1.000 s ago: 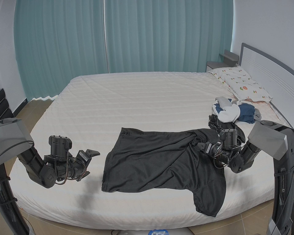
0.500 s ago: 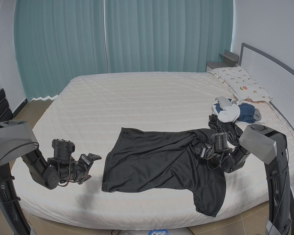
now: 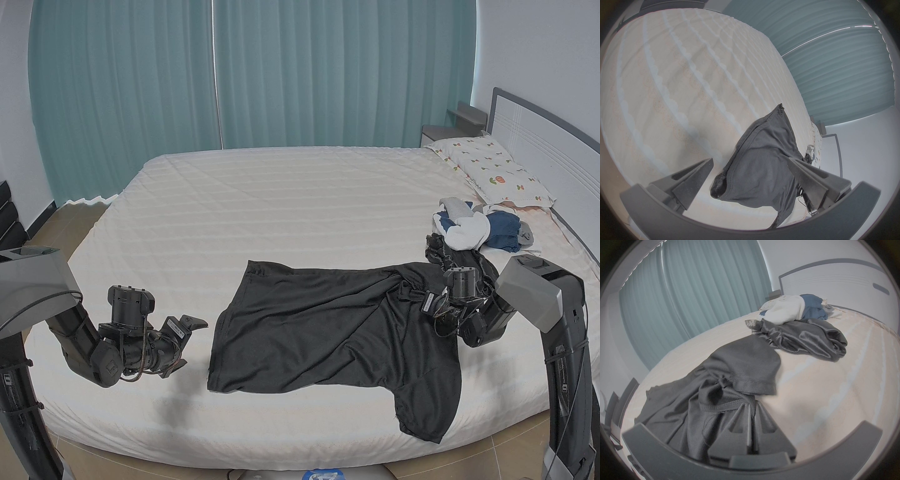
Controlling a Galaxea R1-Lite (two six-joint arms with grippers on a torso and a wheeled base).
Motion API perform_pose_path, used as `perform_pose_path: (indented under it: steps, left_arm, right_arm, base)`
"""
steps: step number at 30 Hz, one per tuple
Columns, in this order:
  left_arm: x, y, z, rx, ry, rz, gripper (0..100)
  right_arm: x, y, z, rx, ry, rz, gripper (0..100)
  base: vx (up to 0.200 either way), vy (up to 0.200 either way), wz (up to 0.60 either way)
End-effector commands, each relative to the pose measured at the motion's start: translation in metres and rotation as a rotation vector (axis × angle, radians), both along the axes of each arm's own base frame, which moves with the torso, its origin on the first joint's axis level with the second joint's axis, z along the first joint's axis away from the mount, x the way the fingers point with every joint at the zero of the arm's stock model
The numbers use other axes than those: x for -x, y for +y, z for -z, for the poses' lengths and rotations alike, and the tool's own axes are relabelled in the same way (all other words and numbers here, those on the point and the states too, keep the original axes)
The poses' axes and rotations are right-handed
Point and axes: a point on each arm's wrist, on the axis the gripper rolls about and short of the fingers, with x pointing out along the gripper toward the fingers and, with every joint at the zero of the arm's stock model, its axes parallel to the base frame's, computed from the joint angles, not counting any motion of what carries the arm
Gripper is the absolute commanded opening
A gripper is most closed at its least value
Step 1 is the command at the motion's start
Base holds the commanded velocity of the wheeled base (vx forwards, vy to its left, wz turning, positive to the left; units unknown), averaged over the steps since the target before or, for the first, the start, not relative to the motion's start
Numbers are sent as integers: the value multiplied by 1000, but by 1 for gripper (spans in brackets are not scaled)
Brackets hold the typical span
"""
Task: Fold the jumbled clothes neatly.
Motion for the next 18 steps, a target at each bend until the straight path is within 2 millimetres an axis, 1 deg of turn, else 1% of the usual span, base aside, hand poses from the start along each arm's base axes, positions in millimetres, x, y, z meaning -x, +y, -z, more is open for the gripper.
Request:
perform_pose_path:
  steps: [1,5,6,9,12,14,16,18]
  left_arm:
    - [0,-1,2,-3,6,4,100]
    - [0,-3,4,-7,11,10,100]
    - [0,-3,5,-9,13,10,100]
    - [0,-3,6,-11,15,10,100]
    - [0,-4,7,-26,16,-1,100]
    - [0,-8,10,-45,17,-8,100]
    - [0,-12,12,-58,13,-12,100]
    - [1,-22,18,-105,-1,-3,100]
  right_arm:
    - [-1,-21,-3,-31,-10,46,0]
    - [-1,-37,-1,-78,-7,68,0]
    - [-2,-39,-1,-93,-9,70,100]
    - [-2,-44,-2,-151,-14,84,100]
    - [0,-46,-9,-199,-39,99,100]
    - [11,-50,-17,-216,-38,80,100]
    - [21,-50,-23,-233,-35,49,100]
    - [43,-55,-32,-253,-26,4,100]
  base:
    - [0,0,0]
    - [0,0,0]
    - [0,0,0]
    - [0,0,0]
    - [0,0,0]
    - [0,0,0]
    - [0,0,0]
    - [0,0,0]
